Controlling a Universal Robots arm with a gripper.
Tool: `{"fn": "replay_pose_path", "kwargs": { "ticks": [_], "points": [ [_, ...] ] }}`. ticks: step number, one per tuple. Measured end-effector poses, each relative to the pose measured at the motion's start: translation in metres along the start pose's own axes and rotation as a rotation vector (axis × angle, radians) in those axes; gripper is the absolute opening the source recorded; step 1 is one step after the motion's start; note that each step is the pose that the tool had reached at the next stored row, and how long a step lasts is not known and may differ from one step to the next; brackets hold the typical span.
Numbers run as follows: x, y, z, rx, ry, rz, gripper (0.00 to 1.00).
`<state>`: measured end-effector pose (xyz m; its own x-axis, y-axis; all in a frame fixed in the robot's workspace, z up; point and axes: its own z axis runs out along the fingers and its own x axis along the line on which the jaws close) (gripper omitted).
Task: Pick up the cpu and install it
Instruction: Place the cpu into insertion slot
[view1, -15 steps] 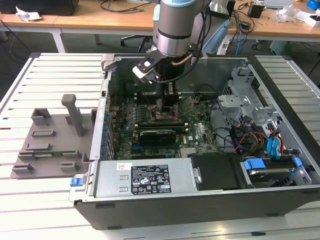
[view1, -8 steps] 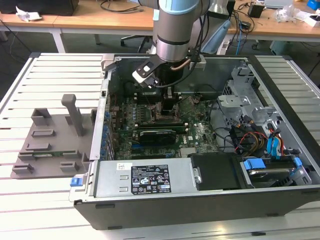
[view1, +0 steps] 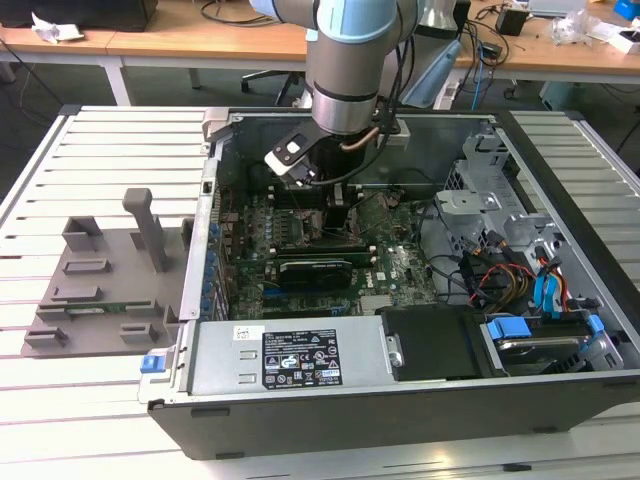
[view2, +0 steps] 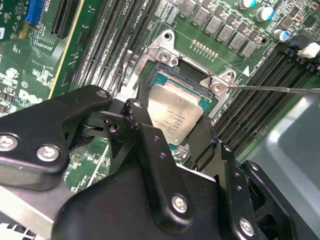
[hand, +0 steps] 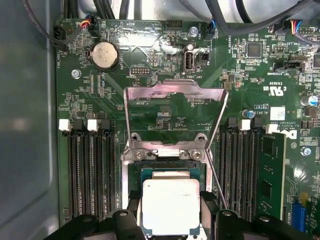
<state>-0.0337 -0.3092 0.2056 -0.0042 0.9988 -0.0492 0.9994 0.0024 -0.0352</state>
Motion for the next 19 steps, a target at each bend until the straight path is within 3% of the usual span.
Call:
{"fn": "replay_pose_path", "kwargs": {
  "ticks": [7, 11, 12, 19],
  "points": [
    [0.0002, 0.0002, 0.0053, 0.0001, -0.0002, -0.001, 0.55],
    [0.0002, 0.0003, 0.0054, -0.0001, 0.0, -0.002, 0.55],
    [0.0002, 0.0002, 0.0054, 0.0, 0.0, -0.002, 0.62],
    [0.0039, 0.0, 0.0052, 0.0, 0.0, -0.001, 0.62]
  ]
}}
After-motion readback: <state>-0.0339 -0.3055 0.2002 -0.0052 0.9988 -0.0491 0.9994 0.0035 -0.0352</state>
